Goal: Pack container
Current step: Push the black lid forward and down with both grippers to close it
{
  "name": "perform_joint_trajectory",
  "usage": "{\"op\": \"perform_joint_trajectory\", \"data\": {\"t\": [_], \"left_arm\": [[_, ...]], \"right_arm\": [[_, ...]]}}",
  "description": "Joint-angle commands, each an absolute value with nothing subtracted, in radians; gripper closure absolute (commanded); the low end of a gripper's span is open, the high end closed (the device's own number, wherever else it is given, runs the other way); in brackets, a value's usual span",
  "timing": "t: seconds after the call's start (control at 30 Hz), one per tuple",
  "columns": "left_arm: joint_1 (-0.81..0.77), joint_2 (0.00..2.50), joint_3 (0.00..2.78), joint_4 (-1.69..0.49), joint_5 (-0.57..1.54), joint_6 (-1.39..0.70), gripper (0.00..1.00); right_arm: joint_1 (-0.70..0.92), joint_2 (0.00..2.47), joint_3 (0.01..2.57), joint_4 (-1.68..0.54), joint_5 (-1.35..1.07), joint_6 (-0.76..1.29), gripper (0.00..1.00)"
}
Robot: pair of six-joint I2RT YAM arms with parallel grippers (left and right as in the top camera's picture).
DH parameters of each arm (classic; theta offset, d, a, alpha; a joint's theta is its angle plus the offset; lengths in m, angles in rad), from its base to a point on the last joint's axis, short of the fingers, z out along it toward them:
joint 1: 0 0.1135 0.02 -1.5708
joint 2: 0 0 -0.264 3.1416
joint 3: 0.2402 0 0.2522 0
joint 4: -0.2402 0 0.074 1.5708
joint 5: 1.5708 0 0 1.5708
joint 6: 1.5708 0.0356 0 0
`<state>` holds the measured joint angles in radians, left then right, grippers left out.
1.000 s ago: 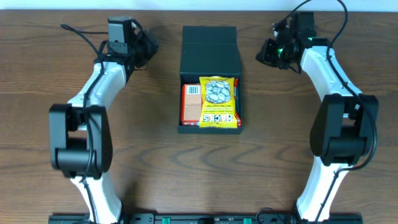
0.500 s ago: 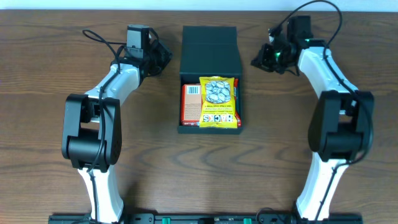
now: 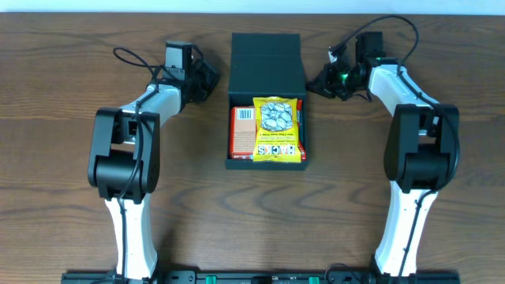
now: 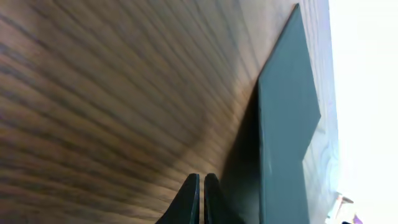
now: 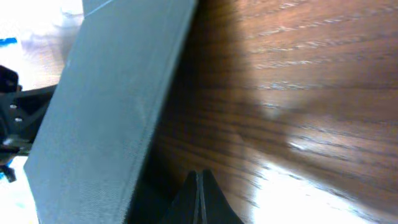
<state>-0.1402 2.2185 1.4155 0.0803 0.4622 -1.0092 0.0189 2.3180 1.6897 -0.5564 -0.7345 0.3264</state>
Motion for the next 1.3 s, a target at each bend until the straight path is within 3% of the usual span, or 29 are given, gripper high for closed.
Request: {"op": "perform_joint_trajectory", "data": {"t": [0.0, 0.53, 1.27], "left_arm": [[-0.138, 2.237, 1.432, 0.09, 0.515, -1.036, 0.94], [-0.161, 2.254, 1.431, 0.121, 0.628, -1.032, 0.94], [-0.107, 2.254, 1.431, 0.355, 0.921, -0.912, 0.94]], "right_arm": [[0.044, 2.342, 1.7, -0.553, -0.768, 0.337, 0.98], [0.065, 2.342, 1.7, -0.482, -0.918, 0.344, 0.98], [0.009, 2.342, 1.7, -0.425, -1.239, 0.23, 0.98]]}}
